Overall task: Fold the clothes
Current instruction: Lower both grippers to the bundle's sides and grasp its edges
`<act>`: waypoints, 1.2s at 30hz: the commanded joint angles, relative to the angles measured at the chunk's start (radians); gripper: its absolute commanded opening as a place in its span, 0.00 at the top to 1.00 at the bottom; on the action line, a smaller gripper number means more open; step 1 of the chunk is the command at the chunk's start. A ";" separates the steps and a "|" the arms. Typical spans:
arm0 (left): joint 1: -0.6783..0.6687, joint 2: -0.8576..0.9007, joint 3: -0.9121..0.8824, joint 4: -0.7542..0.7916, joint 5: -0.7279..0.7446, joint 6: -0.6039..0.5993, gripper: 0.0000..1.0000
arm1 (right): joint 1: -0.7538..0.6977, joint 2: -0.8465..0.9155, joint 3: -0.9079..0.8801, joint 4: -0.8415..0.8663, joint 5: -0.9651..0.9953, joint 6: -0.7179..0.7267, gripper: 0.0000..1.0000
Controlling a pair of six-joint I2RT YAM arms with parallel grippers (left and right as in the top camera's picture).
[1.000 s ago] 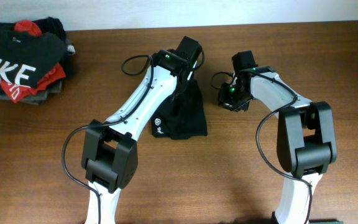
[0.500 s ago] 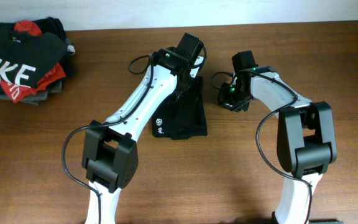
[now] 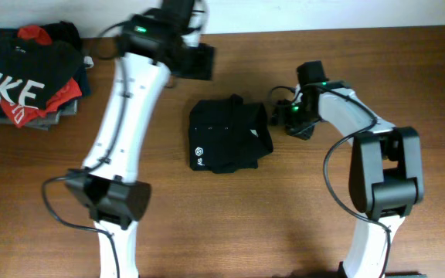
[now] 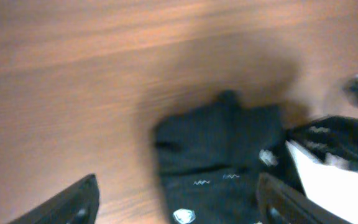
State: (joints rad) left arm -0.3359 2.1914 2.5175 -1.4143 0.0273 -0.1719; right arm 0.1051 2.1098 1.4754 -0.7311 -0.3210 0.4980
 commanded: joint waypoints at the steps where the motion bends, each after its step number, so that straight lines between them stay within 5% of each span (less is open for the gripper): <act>1: 0.106 -0.013 -0.001 -0.051 -0.023 0.000 0.16 | -0.083 -0.048 -0.008 -0.039 0.019 0.007 0.29; 9: 0.182 -0.013 -0.092 -0.084 0.044 0.001 0.24 | -0.139 -0.200 -0.001 -0.066 -0.287 -0.163 0.36; 11: 0.180 -0.013 -0.139 -0.067 0.045 0.001 0.43 | -0.121 -0.216 -0.001 -0.066 -0.375 -0.201 0.55; 13: 0.177 -0.013 -0.203 -0.038 0.056 0.001 0.86 | -0.095 -0.219 -0.001 -0.066 -0.412 -0.213 0.96; 14: 0.176 -0.013 -0.241 -0.017 0.073 0.001 0.99 | -0.077 -0.219 -0.001 -0.065 -0.416 -0.214 0.96; 22: 0.146 -0.013 -0.588 0.176 0.341 0.013 0.99 | 0.049 -0.191 -0.002 -0.060 -0.444 -0.259 0.96; 36: 0.115 -0.013 -0.694 0.272 0.370 0.016 0.99 | 0.085 0.085 -0.002 -0.035 -0.771 -0.397 0.96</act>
State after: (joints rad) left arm -0.2260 2.1937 1.8286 -1.1496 0.3729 -0.1726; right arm 0.1898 2.1357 1.4734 -0.7681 -1.0046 0.1379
